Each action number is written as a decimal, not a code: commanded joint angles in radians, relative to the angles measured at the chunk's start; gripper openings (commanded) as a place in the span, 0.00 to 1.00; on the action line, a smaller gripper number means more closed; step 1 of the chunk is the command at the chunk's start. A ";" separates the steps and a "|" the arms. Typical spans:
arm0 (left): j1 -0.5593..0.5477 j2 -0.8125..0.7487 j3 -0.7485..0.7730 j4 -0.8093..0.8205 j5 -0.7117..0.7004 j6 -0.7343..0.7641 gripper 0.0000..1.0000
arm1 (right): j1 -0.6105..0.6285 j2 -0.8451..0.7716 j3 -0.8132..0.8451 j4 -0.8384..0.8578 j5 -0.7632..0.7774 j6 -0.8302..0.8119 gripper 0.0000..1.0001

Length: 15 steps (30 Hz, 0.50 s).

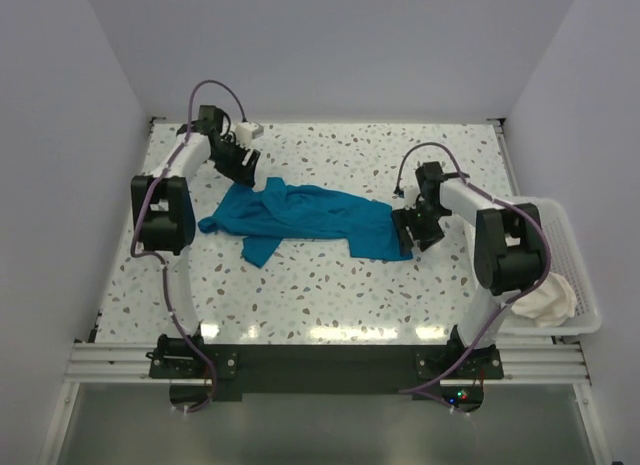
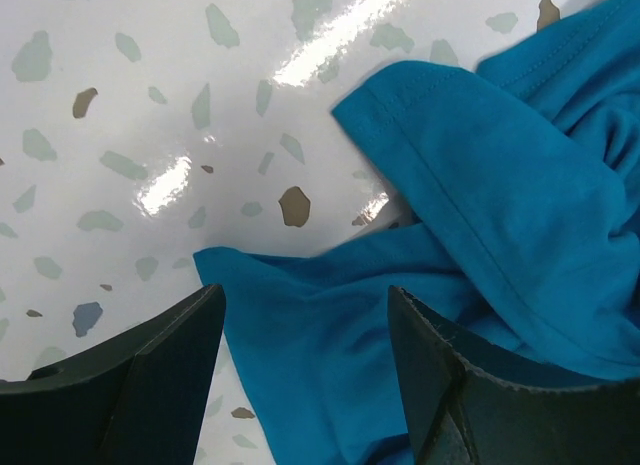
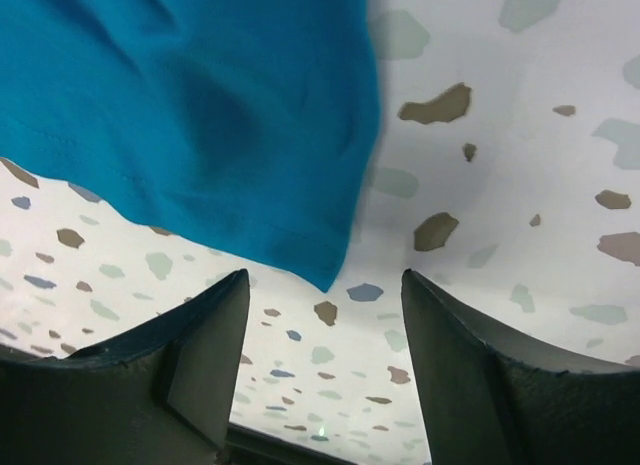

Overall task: Fold and stack the t-shirts
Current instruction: Flatten the tshirt out

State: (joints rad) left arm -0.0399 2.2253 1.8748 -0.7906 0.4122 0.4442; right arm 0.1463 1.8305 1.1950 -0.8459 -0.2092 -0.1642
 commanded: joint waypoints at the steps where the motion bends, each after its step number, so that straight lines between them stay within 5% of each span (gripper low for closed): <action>1: 0.005 -0.091 -0.045 0.045 -0.009 -0.013 0.71 | 0.065 -0.063 -0.038 0.114 0.092 0.080 0.66; 8: 0.005 -0.115 -0.077 0.059 -0.033 -0.012 0.71 | 0.130 -0.019 -0.086 0.189 0.177 0.092 0.63; 11: 0.005 -0.115 -0.072 0.070 -0.035 -0.006 0.72 | 0.131 0.015 -0.087 0.168 0.182 0.080 0.42; 12: 0.002 -0.112 -0.071 0.074 -0.033 -0.002 0.72 | 0.130 0.022 -0.087 0.159 0.186 0.072 0.19; 13: -0.003 -0.110 -0.068 0.086 -0.033 0.002 0.72 | 0.128 0.027 -0.089 0.150 0.191 0.069 0.08; 15: -0.018 -0.098 -0.057 0.103 -0.039 0.011 0.73 | 0.125 0.021 -0.089 0.136 0.188 0.054 0.00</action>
State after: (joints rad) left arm -0.0422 2.1735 1.8000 -0.7532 0.3775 0.4461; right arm 0.2695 1.8019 1.1290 -0.7235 -0.0269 -0.1009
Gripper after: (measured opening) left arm 0.724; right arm 0.036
